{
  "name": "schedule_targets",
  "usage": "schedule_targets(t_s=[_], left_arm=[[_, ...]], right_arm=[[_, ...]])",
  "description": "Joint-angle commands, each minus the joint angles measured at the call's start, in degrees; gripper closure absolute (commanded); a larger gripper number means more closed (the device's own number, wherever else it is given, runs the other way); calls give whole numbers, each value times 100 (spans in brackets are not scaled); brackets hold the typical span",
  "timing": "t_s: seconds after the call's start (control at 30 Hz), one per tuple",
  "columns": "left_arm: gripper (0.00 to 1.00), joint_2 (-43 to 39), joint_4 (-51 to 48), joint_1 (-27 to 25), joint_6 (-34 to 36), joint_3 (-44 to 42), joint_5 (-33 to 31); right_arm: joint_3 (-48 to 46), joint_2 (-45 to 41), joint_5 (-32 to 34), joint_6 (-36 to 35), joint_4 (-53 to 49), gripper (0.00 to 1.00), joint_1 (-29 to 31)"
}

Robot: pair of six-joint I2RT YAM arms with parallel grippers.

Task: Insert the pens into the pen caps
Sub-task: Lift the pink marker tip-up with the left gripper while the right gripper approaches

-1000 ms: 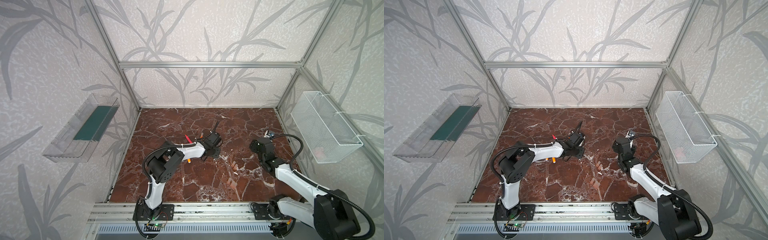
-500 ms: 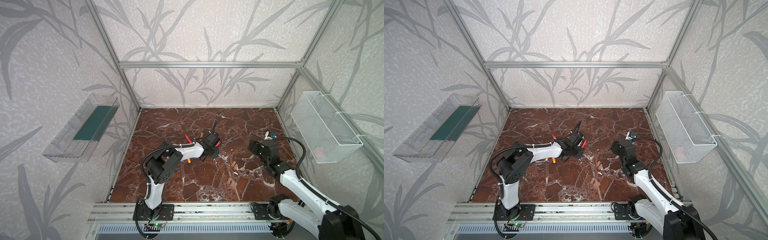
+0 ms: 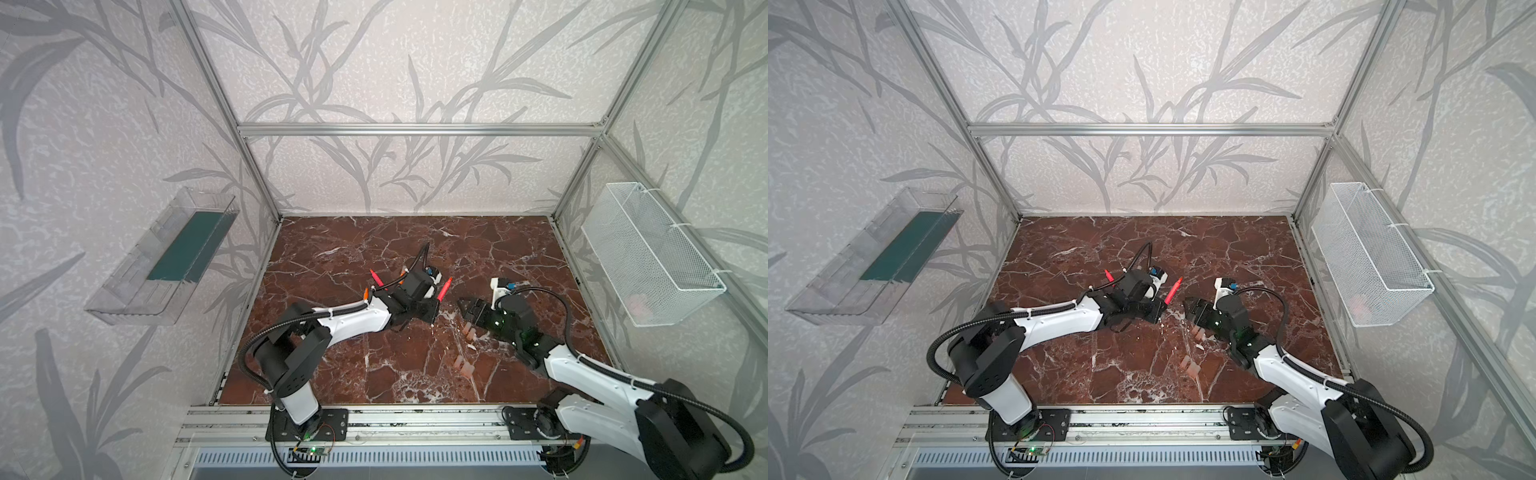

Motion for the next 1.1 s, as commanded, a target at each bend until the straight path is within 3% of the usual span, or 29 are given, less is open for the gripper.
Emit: schedule_targets(t_s=[0.0,0.3,0.4,0.53,0.8,1.07], left_arm=[[100,-275,368,-116,48,-240,164],[100,-718,666,-338,136,-654,195],[100,-661,636,-347,175,-632,89],[100,-484,634,-347,155,-552,63],[99,-438,606,-349,179,-448,71],[61,-273,662,-348,150,-326,-6]], right_arm=[[222,461,-173,488,967,16,23],[459,1712,-442,1048,2092,36,22],[484,1774,-448,1069,2125,43,31],[406,1712,-456,1100,2177,63,46],[429,1532,-358,988,1919,88,58],[483,1451,-340,1002,1697,100,293]])
